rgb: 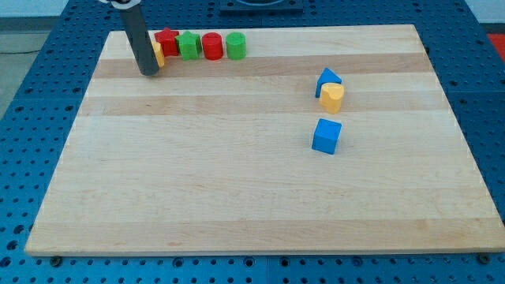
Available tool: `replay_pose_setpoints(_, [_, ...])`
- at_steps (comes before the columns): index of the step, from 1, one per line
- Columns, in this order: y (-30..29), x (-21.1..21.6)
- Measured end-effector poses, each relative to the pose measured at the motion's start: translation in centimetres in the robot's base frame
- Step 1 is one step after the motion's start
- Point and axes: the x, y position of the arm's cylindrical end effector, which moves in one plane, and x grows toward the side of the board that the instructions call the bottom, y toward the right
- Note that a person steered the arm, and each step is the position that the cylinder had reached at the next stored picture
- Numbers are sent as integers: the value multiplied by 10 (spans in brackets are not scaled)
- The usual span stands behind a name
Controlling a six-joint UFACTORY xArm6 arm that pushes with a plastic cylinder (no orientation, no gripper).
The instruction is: Keep yellow hexagon on left side of red star
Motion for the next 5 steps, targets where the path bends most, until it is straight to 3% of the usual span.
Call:
replay_pose_setpoints(2, [28,-9])
replay_pose_setpoints(5, [-26,-46])
